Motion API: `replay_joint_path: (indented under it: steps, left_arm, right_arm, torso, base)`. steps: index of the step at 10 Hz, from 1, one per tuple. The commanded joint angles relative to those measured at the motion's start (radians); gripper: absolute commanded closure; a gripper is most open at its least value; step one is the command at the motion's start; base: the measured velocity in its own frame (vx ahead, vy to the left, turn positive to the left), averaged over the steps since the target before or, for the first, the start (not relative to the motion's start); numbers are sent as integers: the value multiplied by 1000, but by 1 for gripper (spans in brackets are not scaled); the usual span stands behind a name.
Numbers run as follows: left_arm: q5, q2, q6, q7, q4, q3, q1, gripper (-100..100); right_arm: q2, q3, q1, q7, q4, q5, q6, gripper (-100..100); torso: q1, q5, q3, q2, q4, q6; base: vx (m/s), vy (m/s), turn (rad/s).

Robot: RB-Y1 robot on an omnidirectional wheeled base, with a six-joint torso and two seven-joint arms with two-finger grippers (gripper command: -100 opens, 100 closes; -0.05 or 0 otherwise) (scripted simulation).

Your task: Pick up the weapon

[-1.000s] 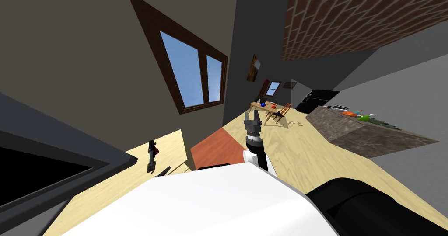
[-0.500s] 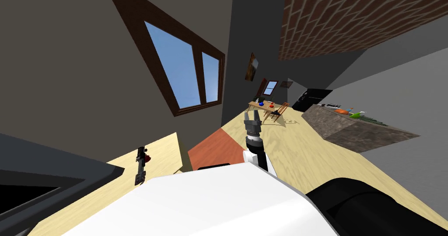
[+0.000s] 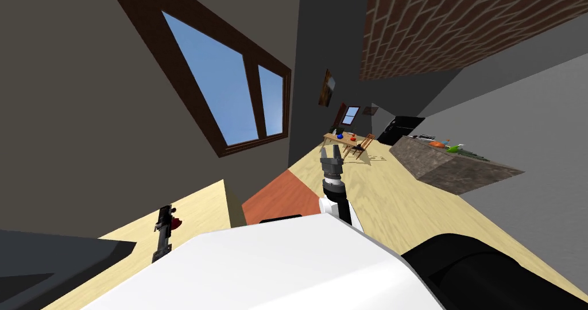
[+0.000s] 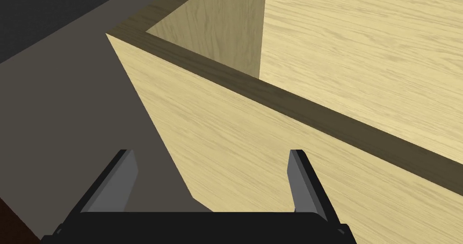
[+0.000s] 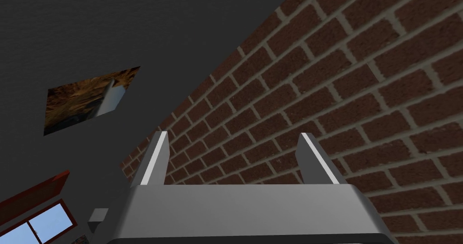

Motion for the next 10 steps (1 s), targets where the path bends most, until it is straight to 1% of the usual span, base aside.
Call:
replay_joint_path:
  steps: [1,2,3,4,5,7,8,9,10]
  left_arm:
    - [-14,49,-2,37,50,-14,16,-100]
    - [-14,49,-2,37,72,-14,16,-100]
    - [-24,74,-5,57,113,-26,20,-100]
    - [-24,74,-5,57,119,-26,20,-100]
    - [-32,98,-9,77,163,-38,22,-100]
    - [-32,98,-9,77,163,-38,22,-100]
    - [-40,120,-13,96,197,-49,24,-100]
    - [-40,120,-13,96,205,-49,24,-100]
    - [-47,143,-17,114,245,-59,25,-100]
  right_arm:
    - [0,0,0,0,0,0,0,0]
    - [0,0,0,0,0,0,0,0]
    - [0,0,0,0,0,0,0,0]
    - [0,0,0,0,0,0,0,0]
    - [0,0,0,0,0,0,0,0]
    - [0,0,0,0,0,0,0,0]
    - [0,0,0,0,0,0,0,0]
    - [0,0,0,0,0,0,0,0]
    - [0,0,0,0,0,0,0,0]
  torso:
    - [0,0,0,0,0,0]
    - [1,0,-1,-2,0,0]
    - [1,0,-1,-1,0,-1]
    - [1,0,0,-1,0,0]
    - [1,0,0,1,0,0]
    - [1,0,1,1,0,-1]
    - [1,0,2,4,1,-1]
    - [0,0,2,3,1,0]
    - [0,0,1,2,1,0]
  base:
    - [142,-12,-139]
    - [106,-3,-42]
    - [109,-17,-69]
    - [86,-5,-40]
    - [102,-11,-82]
    - [54,-4,-20]
    - [60,-17,-73]
    - [72,-11,-46]
    - [110,-2,-85]
